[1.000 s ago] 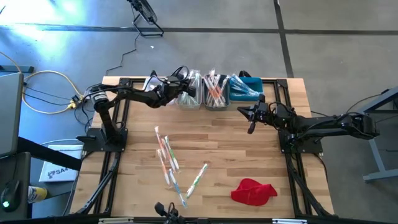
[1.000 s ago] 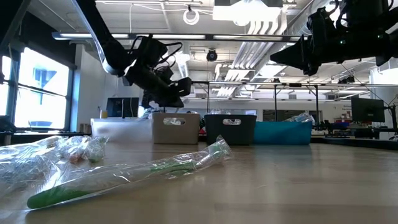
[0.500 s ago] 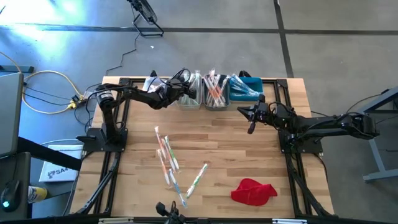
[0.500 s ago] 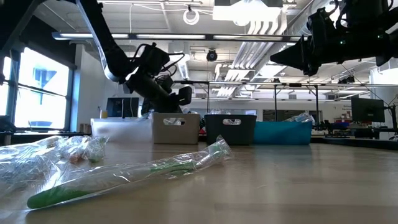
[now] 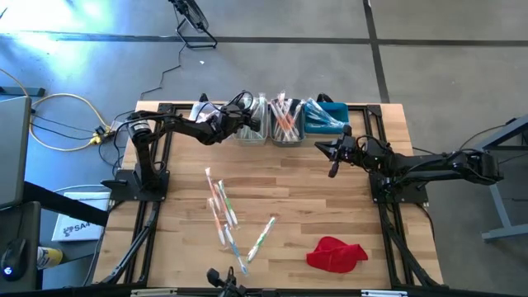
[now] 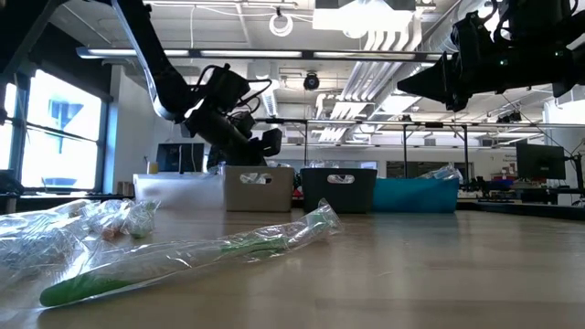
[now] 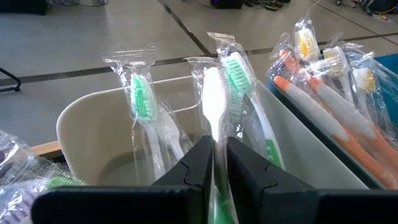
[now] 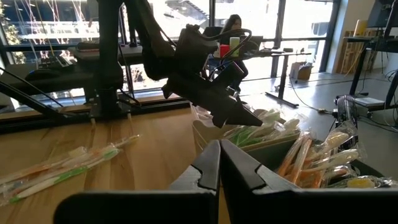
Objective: Pick & Place Toothbrushes
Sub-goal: Put the green toothbrush into the gray bin, then put the orange toothbrush into the dark green bin
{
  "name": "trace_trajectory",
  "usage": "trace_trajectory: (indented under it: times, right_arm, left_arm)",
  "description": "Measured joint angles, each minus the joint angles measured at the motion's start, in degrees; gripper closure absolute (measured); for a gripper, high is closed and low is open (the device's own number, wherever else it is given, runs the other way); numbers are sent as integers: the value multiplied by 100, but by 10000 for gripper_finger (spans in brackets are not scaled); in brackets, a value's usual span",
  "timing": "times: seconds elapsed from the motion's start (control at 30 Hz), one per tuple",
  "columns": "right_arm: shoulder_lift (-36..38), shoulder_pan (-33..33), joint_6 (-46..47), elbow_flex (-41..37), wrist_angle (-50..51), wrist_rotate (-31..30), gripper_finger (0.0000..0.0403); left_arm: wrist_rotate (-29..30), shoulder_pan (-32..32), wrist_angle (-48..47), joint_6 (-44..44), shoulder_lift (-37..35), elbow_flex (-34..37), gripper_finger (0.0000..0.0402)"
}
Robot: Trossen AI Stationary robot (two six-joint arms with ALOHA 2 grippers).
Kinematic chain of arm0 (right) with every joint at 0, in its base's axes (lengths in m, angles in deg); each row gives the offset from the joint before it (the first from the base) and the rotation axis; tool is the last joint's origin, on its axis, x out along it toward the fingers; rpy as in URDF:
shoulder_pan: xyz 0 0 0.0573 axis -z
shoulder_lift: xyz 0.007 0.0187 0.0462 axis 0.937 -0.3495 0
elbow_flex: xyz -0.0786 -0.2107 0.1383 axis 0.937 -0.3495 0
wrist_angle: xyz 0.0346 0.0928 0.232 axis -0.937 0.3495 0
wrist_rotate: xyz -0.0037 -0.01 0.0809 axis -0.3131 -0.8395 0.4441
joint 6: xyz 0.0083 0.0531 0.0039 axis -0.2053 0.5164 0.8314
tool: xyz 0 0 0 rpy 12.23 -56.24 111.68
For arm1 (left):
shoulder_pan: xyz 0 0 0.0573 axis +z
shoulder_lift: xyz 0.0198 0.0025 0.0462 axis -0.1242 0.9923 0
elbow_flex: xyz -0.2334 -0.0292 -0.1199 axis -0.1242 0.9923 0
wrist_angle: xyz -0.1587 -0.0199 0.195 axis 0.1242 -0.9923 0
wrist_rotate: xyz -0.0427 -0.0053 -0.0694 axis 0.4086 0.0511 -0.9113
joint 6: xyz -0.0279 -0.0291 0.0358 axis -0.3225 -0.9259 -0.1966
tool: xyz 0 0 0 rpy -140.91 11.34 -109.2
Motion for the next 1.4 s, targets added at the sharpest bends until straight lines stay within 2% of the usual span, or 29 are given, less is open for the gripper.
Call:
trace_trajectory:
  times: [0.17,0.47,0.8,0.93,1.17,1.4]
  right_arm:
    - [0,0,-1,0,11,0,400]
    - [-2,-1,0,-2,15,0,399]
    - [-2,0,0,-9,35,0,399]
    - [-2,-1,0,-9,52,0,399]
    - [-2,-2,37,-9,118,2,399]
    - [0,-2,39,-9,164,2,399]
  left_arm:
    - [-2,0,1,-4,0,0,347]
    - [4,0,47,-4,0,0,282]
    - [-110,0,48,-4,-258,0,274]
    - [-597,0,46,-4,-461,0,274]
    - [-2199,0,-1,441,-859,0,274]
    - [-3452,0,-972,446,-1395,-2,274]
